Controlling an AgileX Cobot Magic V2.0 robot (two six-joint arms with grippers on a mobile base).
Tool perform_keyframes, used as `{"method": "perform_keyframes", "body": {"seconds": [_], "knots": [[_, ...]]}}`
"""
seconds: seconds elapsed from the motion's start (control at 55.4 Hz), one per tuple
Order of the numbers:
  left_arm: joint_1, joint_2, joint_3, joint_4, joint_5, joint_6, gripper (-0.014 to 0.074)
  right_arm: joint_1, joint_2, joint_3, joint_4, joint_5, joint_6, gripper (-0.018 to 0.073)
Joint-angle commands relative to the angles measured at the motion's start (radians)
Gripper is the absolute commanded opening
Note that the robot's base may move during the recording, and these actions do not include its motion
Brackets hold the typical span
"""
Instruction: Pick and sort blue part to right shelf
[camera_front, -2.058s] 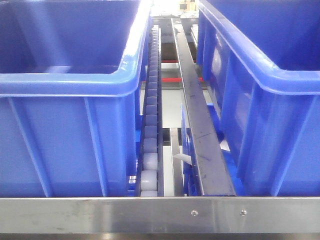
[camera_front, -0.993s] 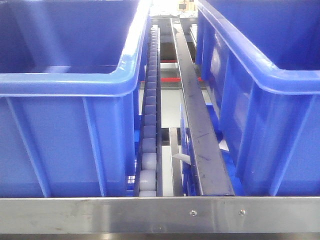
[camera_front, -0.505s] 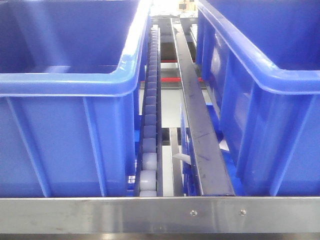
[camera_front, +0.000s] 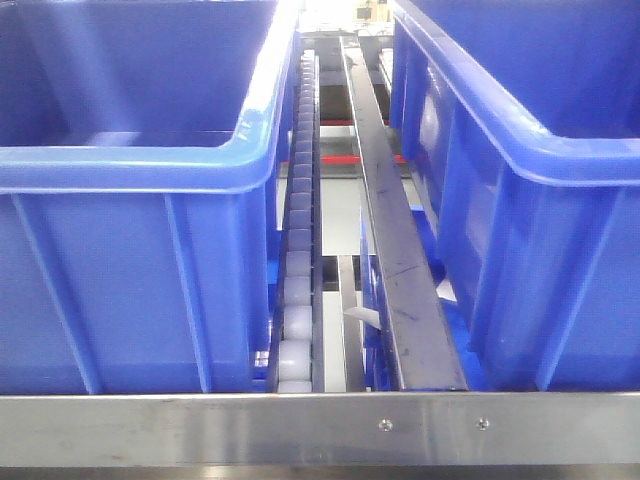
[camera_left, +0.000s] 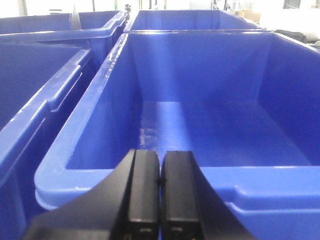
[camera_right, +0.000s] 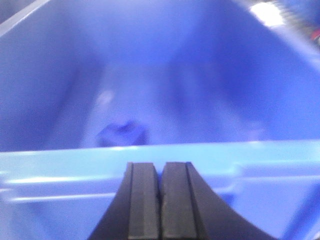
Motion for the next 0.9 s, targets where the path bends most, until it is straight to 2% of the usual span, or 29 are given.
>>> {"method": "perform_keyframes", "body": {"seconds": [0.0,0.884], "knots": [[-0.002,-0.026,0.029,-0.009,-0.084,-0.001,0.0124,-0.007,-0.046,-0.003,-0.044,-0.095,-0.012,0.0032],[-0.002,-0.022,0.029,-0.009,-0.084,-0.001,0.0124,-0.003,-0.040,-0.003,-0.046,-0.090,-0.011,0.0032]]}}
